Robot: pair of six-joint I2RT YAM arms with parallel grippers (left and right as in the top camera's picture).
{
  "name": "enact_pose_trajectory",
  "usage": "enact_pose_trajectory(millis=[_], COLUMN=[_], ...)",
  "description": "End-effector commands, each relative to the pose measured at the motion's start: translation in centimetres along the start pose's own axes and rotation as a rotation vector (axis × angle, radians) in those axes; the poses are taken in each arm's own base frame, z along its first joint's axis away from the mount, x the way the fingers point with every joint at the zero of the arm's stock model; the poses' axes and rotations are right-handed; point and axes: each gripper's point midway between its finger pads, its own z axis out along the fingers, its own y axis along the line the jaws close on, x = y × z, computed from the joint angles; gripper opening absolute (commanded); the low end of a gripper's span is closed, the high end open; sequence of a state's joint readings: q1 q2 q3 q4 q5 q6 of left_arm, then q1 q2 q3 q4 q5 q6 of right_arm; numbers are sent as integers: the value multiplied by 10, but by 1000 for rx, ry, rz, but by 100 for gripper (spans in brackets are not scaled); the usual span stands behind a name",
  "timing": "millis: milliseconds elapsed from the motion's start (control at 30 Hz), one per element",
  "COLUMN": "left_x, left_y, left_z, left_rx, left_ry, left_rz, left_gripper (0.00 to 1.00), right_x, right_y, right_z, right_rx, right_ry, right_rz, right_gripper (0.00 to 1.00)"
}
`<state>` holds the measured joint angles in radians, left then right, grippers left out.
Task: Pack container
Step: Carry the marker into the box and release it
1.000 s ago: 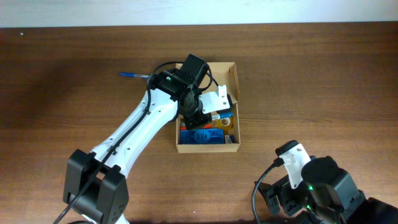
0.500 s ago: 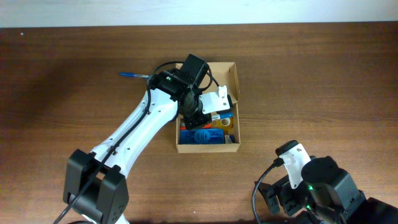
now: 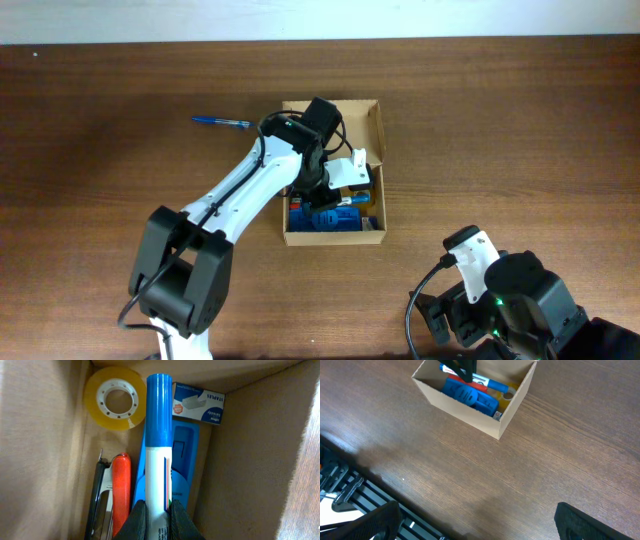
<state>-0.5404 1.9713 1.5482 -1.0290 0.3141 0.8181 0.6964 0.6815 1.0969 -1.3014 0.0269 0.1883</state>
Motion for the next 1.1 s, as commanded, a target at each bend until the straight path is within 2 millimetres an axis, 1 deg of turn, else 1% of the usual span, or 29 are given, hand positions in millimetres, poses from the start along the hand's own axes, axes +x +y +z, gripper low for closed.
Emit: enact_pose_trajectory(millis=[0,67,167,233,367,733,867,900,933,967,1000,1067], left_x=[1,4,5,3,-2,-9,-9,-9,-9,-9,-9,-9], left_y=[0,3,3,2,-5,-14,-15,-14,-14,-14,-15,-15], left_z=[4,4,4,5,7,10,11,11,11,11,11,11], left_rx=[10,-7,-10,-8,-2,12,13,13,13,13,13,14], left_ry=[5,25,30,30,32,29,30,30,30,29,30,29], left_rz=[76,109,113,125,202,232,233,233,233,233,233,233], left_gripper=[2,2,2,2,2,2,2,5,15,21,25,29], right_x=[-3,-3,-3,-3,-3,-3,-3,-3,-3,-3,-3,-3], right_y=[-1,-1,-1,-1,-1,-1,-1,-1,-1,-1,-1,-1], right_z=[-4,-4,-4,-4,-4,-4,-4,-4,-4,-4,-4,-4], right_rx=[6,6,6,6,6,6,6,6,6,6,6,6], right_ry=[-21,-21,-21,-21,-21,-21,-21,-21,-21,-21,-21,-21], right_rz=[11,11,11,11,11,10,11,11,11,11,11,10], right_gripper=[99,99,99,99,99,99,99,99,99,99,99,99])
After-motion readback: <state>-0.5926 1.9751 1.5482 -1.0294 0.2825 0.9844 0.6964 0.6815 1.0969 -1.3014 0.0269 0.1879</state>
